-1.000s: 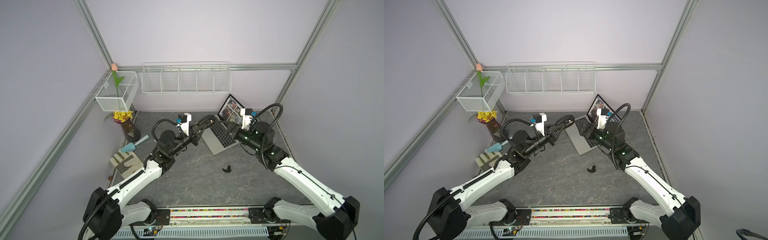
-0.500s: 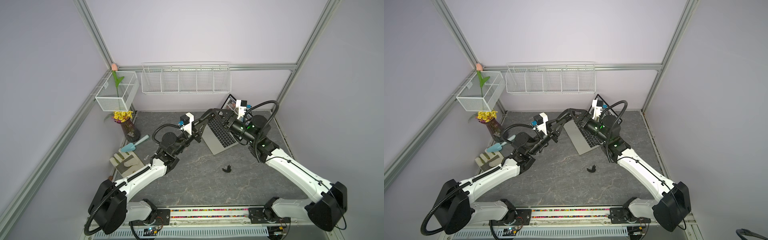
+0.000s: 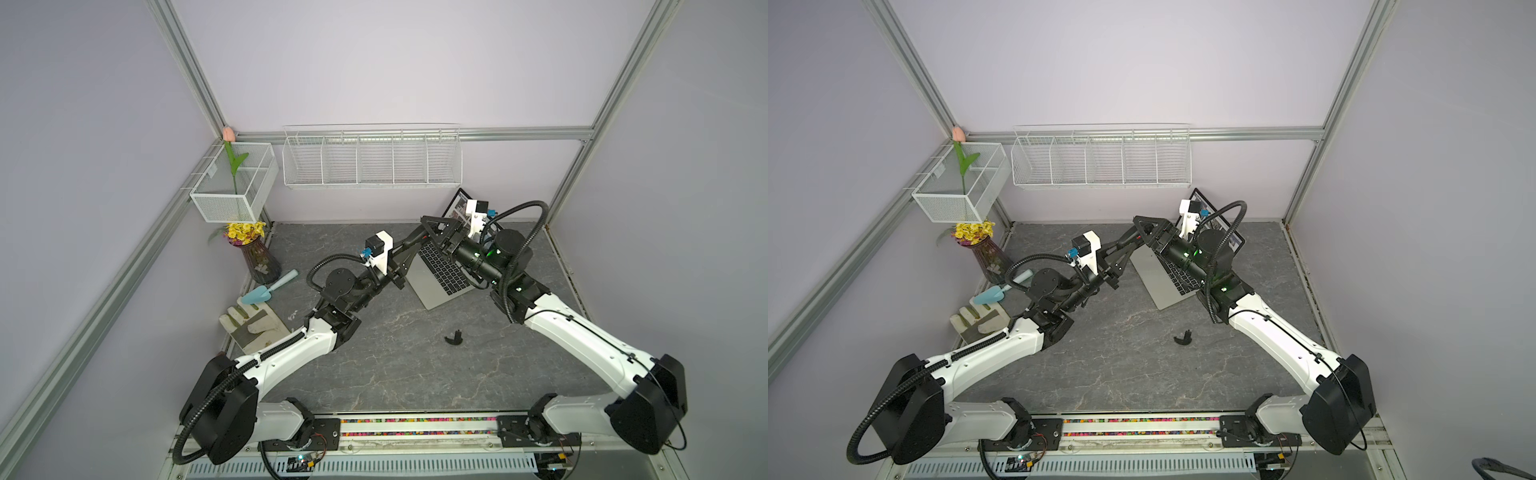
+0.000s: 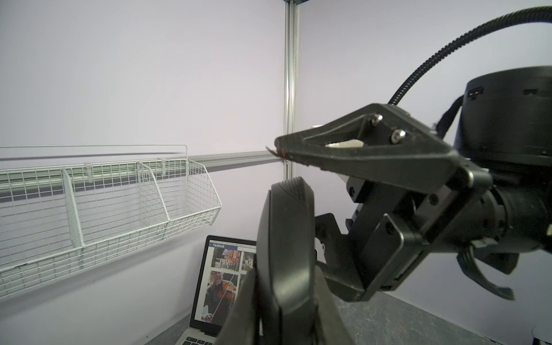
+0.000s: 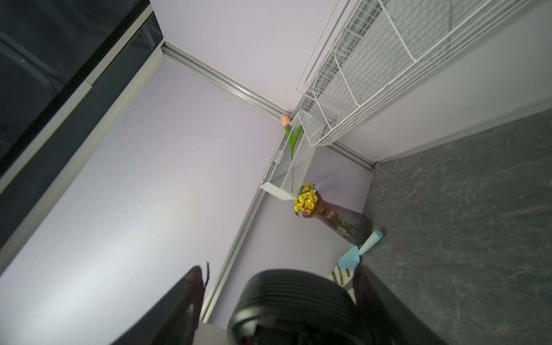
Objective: Insert the wireless mouse receiver into the laptop
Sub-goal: Adjust the mouse as needed.
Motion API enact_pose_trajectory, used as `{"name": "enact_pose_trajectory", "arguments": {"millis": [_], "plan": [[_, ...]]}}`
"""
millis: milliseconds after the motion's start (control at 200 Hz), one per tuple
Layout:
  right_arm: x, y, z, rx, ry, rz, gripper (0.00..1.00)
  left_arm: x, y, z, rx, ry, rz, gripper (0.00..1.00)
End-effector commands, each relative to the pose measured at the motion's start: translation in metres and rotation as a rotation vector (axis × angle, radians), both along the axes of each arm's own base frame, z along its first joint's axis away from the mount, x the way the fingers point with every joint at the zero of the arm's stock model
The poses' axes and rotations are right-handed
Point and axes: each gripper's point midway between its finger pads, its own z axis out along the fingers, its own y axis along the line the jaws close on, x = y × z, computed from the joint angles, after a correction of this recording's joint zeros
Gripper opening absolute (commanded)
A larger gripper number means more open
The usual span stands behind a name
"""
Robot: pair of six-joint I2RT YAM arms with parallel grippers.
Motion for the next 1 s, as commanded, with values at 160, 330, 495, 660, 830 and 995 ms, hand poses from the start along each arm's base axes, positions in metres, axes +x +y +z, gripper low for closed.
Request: {"name": "enact_pose_trajectory", "arguments": {"millis": [160,330,495,660,830,995], "plan": [[-0.002,0.017,0.015,0.031,-0.060,0.070,0.72,-0.004,-0.002,-0.003,0.036,-0.017,-0.008,0.00],[-0.003,0.017,0.018,0.034,-0.088,0.070,0.54,-0.002,-0.002,-0.004,0.047,-0.014,0.004,0.00],[-0.005,0.004,0.011,-0.104,-0.174,0.007,0.42,0.002,-0.003,-0.011,0.071,0.055,0.002,0.59],[-0.015,0.001,-0.019,-0.573,-0.427,-0.020,0.41,-0.005,-0.003,-0.018,0.125,0.142,-0.031,0.95],[-0.023,0.008,-0.046,-0.858,-0.565,0.036,0.41,-0.010,-0.016,-0.030,0.237,0.178,-0.098,0.82],[-0.024,0.011,-0.049,-0.944,-0.621,0.020,0.42,-0.012,-0.018,-0.029,0.226,0.171,-0.115,0.73]]}}
